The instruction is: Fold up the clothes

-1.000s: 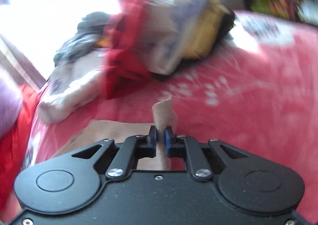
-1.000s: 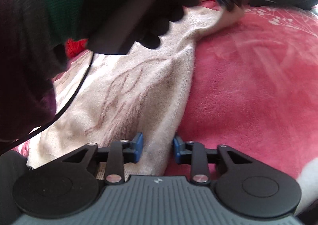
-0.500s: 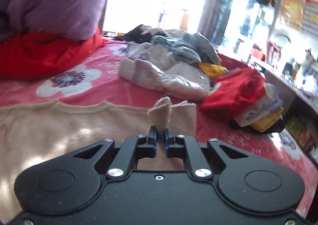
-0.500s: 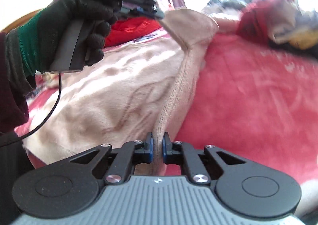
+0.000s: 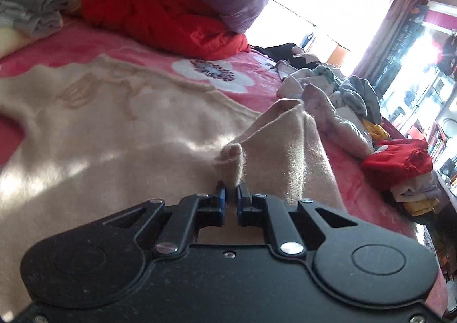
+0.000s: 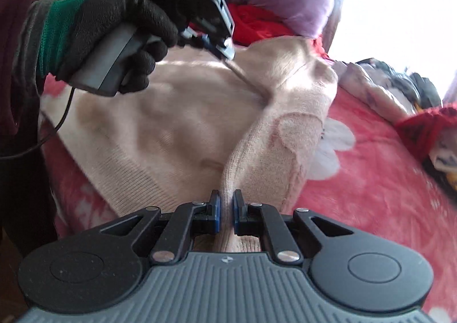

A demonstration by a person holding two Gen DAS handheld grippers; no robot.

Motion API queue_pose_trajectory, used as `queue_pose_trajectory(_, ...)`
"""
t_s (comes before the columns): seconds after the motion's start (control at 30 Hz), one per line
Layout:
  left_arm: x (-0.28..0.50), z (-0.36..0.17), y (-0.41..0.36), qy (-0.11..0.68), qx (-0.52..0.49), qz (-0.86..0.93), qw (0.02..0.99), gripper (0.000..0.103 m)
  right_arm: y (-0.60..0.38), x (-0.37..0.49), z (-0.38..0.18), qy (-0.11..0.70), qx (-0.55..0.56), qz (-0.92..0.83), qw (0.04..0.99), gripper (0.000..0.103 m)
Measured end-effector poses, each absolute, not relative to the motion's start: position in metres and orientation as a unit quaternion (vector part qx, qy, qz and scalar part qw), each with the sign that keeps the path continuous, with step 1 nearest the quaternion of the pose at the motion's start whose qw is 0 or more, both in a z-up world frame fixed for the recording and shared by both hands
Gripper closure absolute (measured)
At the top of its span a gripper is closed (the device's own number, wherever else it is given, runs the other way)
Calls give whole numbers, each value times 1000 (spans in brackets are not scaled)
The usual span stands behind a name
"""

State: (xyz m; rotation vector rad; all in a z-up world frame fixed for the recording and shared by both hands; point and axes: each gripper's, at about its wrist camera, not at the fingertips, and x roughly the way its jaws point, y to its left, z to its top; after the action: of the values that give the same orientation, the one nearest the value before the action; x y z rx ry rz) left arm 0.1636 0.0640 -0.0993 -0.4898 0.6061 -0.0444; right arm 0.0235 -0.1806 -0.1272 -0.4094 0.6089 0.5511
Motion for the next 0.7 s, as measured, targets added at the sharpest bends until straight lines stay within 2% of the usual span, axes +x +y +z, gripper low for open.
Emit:
queue_pose_trajectory(0.17, 161, -104, 71, 290, -243, -17, 925, 96, -173, 21, -129, 290, -218, 269, 892, 93)
queue_pose_trajectory(0.43, 166, -72, 83, 264, -214, -36, 940, 96, -170, 15, -118, 269, -209, 281, 897, 94)
queue_pose_trajectory(0.57, 156, -104, 91, 319, -192, -17, 928, 96, -167, 15, -122, 285, -214, 289, 888, 93)
queue_pose_trajectory(0.63, 155, -114, 102, 338, -224, -20, 914, 95, -166, 16, -124, 288, -216, 290, 887, 93)
queue_pose_trajectory(0.7, 153, -97, 108, 320, -210, -10, 924, 94, -163, 13, -125, 286, -223, 288, 886, 93)
